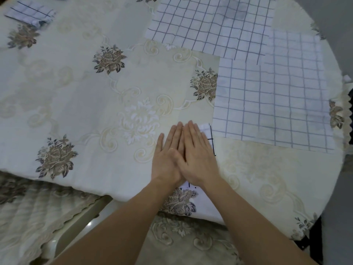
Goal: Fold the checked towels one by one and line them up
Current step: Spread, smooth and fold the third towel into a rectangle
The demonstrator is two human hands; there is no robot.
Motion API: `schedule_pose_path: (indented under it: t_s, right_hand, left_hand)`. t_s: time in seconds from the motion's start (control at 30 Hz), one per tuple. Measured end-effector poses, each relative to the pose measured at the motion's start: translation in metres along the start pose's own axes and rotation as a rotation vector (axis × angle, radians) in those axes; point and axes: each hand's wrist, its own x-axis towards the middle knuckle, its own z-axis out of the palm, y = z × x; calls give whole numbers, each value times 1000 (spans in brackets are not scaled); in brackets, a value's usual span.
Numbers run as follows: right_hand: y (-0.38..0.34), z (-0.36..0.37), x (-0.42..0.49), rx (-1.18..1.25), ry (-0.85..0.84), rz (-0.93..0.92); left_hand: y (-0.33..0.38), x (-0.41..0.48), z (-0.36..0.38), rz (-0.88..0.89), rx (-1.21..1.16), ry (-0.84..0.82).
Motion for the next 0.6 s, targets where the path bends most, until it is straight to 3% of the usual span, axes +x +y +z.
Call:
schedule_pose_path:
  t_s: [0.17,0.6]
  right_hand:
    - [21,-1,-9,-75,72,49]
    - [49,-3,-34,-291,140,80]
  left_hand:
    - [1,2,3,-42,-105,29]
    - [-1,0,6,-11,-115,84]
